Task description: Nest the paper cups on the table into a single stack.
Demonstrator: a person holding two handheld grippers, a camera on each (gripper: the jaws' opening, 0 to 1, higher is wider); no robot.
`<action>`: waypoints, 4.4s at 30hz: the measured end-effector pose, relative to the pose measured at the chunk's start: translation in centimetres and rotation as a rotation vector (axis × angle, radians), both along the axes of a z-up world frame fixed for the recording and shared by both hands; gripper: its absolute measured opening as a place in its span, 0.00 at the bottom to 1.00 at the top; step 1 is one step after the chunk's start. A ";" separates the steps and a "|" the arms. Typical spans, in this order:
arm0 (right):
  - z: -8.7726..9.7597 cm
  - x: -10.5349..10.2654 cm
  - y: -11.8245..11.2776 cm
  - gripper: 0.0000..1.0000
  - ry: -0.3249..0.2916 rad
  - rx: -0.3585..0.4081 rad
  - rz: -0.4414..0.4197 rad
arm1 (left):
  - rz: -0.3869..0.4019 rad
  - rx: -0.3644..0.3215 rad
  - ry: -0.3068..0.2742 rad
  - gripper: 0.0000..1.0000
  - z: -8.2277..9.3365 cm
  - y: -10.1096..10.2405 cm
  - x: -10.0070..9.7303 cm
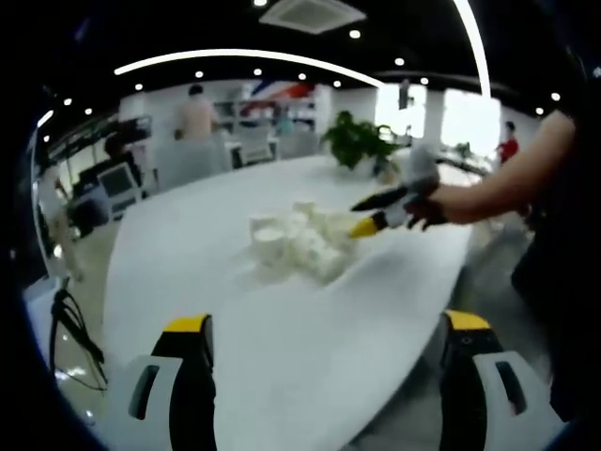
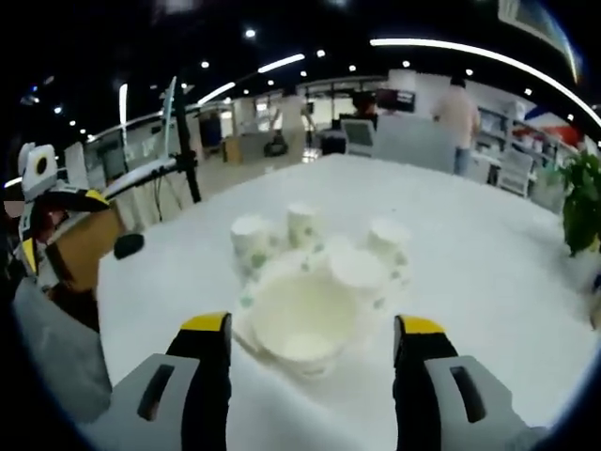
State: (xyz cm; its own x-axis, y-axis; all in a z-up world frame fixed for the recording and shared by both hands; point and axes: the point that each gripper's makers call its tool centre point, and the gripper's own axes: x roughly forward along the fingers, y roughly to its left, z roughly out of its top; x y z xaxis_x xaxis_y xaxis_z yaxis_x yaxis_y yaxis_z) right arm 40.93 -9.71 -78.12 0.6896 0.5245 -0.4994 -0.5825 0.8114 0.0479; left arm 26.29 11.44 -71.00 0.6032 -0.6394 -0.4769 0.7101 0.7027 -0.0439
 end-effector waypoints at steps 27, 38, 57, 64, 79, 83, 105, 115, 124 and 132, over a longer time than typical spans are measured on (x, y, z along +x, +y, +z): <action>-0.4 1.4 1.4 0.55 0.005 -0.046 0.018 | 0.019 0.011 0.023 0.99 -0.4 1.2 -0.4; -1.2 1.1 1.2 0.50 0.033 -0.088 0.028 | 0.011 0.012 0.028 0.99 -0.8 0.9 -0.7; -0.7 0.8 1.3 0.43 0.024 -0.090 0.048 | 0.034 0.000 0.028 0.98 -1.0 1.3 -1.0; -0.5 0.2 0.8 0.42 0.020 -0.087 0.049 | 0.030 -0.008 0.030 0.98 -1.0 0.8 -1.2; 0.7 -1.9 -0.5 0.40 0.007 -0.072 0.039 | 0.002 -0.028 0.022 0.98 -1.2 -0.6 -0.9; 1.2 -2.5 -1.2 0.40 0.006 -0.066 0.028 | -0.009 -0.037 0.022 0.98 -1.3 -0.8 -0.6; 4.5 -5.4 -1.0 0.37 -0.063 -0.079 0.085 | 0.000 -0.069 0.005 0.97 -1.0 -0.7 -0.2; 6.6 -7.8 2.1 0.37 -0.135 -0.124 0.221 | 0.006 -0.084 0.013 0.97 -1.2 -0.9 -0.3; 6.2 -10.3 5.0 0.37 -0.133 -0.088 0.315 | 0.006 -0.082 0.022 0.97 -1.5 -0.9 -0.6; 4.4 -12.2 7.0 0.37 -0.100 -0.078 0.389 | 0.014 -0.081 0.023 0.97 -1.4 -0.6 -0.5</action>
